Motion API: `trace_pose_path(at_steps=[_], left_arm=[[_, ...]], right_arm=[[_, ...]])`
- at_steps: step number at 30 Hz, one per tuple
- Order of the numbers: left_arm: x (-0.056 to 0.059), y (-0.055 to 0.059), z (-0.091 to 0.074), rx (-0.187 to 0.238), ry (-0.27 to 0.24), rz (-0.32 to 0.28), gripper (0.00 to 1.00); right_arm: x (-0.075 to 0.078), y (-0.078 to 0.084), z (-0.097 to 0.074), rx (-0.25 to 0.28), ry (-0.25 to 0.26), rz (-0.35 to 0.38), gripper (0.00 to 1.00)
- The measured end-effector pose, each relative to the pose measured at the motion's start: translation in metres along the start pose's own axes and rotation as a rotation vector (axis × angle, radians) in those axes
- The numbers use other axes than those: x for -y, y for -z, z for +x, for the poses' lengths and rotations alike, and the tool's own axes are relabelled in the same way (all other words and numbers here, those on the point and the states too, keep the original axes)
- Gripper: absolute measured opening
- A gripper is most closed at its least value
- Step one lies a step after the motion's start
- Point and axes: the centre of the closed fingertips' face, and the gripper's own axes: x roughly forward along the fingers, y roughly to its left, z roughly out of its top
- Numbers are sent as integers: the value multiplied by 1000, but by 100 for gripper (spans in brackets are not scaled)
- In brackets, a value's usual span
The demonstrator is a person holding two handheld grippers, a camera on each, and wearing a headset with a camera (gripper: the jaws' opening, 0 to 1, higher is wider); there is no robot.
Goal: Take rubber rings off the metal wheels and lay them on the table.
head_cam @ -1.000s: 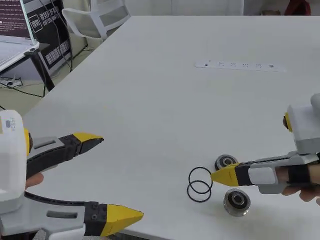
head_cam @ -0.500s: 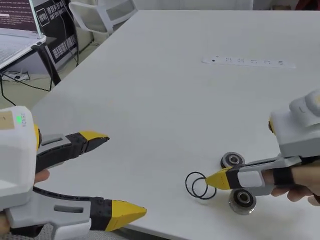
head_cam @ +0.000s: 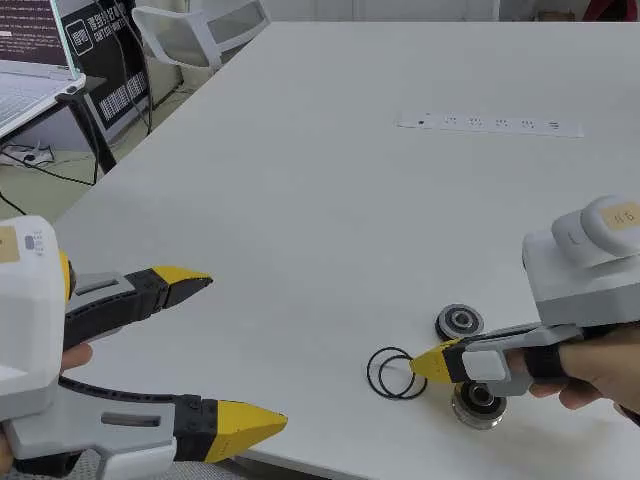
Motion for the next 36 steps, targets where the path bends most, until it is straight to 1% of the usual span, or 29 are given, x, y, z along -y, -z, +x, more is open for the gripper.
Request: trace_pose_path(at_steps=[3,6,8,10,15,18,21,23,25,26,27,29,30,33,36], left_arm=[[1,1,0,-6,4,-2,83],[1,2,0,-9,3,1,82],[0,1,0,-8,0,0,82],[-1,2,0,-8,-3,0,82],[-1,2,0,-12,-4,1,81],[1,4,0,-23,8,3,81],[2,4,1,-27,13,8,81],[1,1,-1,-13,15,4,81],[0,-1,-3,-4,5,-3,81],[-1,-2,-3,-3,2,0,81],[-1,-4,-5,1,-2,3,81],[-3,-6,-6,2,-3,7,81],[-3,-8,-7,1,-2,9,82],[-6,-14,-8,2,-4,23,82],[-5,-27,-4,18,23,44,81]], right_arm=[[0,4,3,-21,9,-23,1],[2,5,5,-39,22,-59,8],[1,5,5,-38,19,-63,8],[4,4,4,-39,22,-65,9],[7,2,-3,-19,35,-63,11],[10,-1,-8,1,39,-56,10],[14,-7,-16,36,56,-70,10],[15,-12,-22,62,59,-81,10],[19,-19,-29,105,71,-95,10],[20,-20,-31,113,74,-96,10],[25,-24,-36,142,92,-87,10],[33,-31,-47,202,108,-64,9],[36,-33,-51,217,112,-55,9],[44,-35,-63,256,119,-43,10],[52,-34,-74,285,117,-26,11]])
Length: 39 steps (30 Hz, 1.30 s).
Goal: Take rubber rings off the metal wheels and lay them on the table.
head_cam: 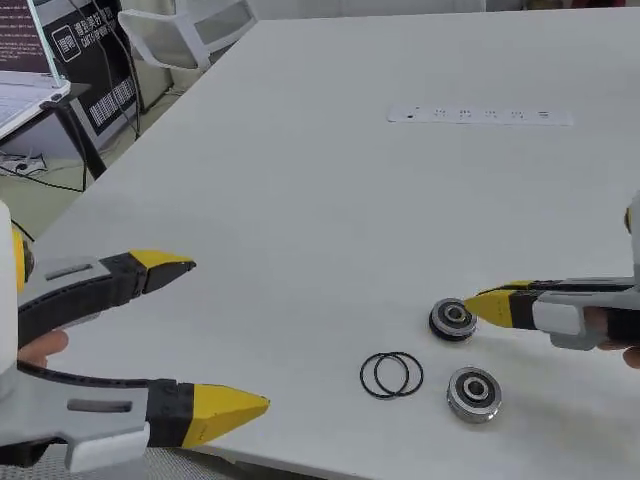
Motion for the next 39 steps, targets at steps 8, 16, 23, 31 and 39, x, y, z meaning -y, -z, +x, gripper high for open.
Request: trace_pose_path(at_steps=[8,16,23,31,39], left_arm=[[0,-25,16,21,64,50,81],[6,-53,42,46,137,124,80],[18,-70,73,44,186,207,70],[28,-69,117,4,227,274,58],[33,-58,157,-36,281,274,46]], right_arm=[[11,11,-14,13,27,22,13],[14,22,-18,8,45,34,14],[12,22,-14,21,48,20,17],[8,26,-5,-2,54,-61,21],[8,31,5,-34,59,-140,23]])
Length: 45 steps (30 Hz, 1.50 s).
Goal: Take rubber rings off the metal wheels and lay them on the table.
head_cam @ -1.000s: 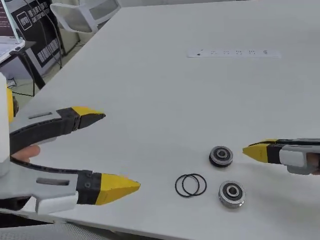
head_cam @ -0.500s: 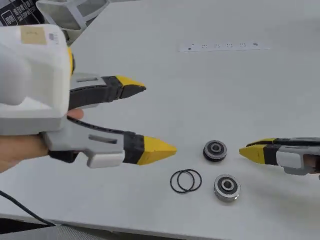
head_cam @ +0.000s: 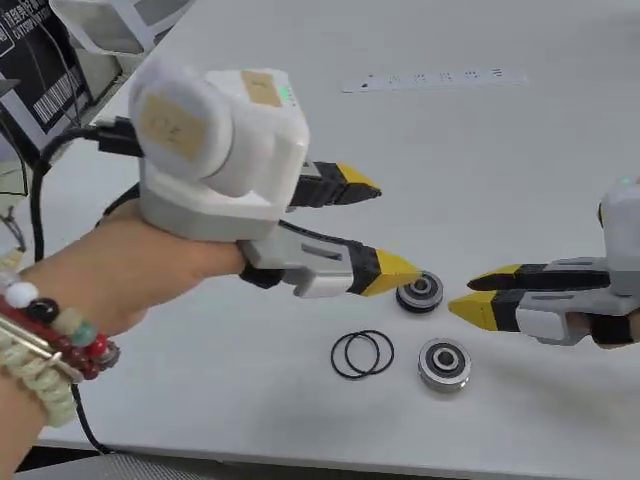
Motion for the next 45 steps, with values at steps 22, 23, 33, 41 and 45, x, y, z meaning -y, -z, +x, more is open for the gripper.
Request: trace_pose_path(at_steps=[22,23,33,41,45], left_arm=[[1,62,61,-70,7,-169,24],[3,63,62,-70,11,-169,23],[5,60,66,-38,16,-204,17],[5,61,65,-11,11,-201,14],[7,61,63,-8,18,-200,14]], right_arm=[[-1,1,25,-40,30,-169,24],[0,1,25,-40,32,-171,24],[5,2,24,-32,44,-219,24],[1,3,27,-42,37,-265,22],[0,2,26,-43,33,-288,21]])
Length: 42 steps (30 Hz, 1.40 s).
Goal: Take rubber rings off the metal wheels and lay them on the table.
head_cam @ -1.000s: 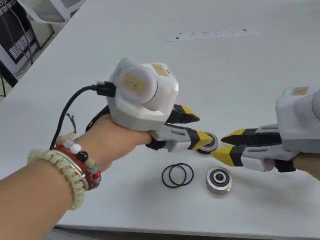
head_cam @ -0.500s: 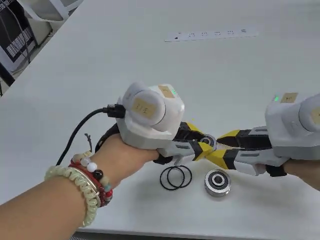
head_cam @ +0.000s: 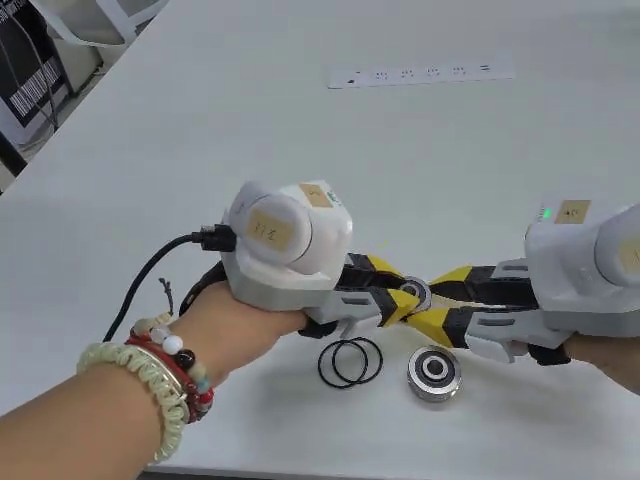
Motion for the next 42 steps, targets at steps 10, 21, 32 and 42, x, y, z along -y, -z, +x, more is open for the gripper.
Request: trace_pose_path(at_steps=[10,21,32,42], left_arm=[[4,1,-2,4,19,19,14],[3,1,-3,2,16,23,14],[4,2,-4,-1,22,32,14],[6,2,-4,-3,29,37,13]], right_arm=[[-4,1,-4,-19,-3,-36,20],[-2,7,-10,-44,13,-15,4],[4,7,-12,-38,52,210,0],[8,-1,-18,73,-34,627,0]])
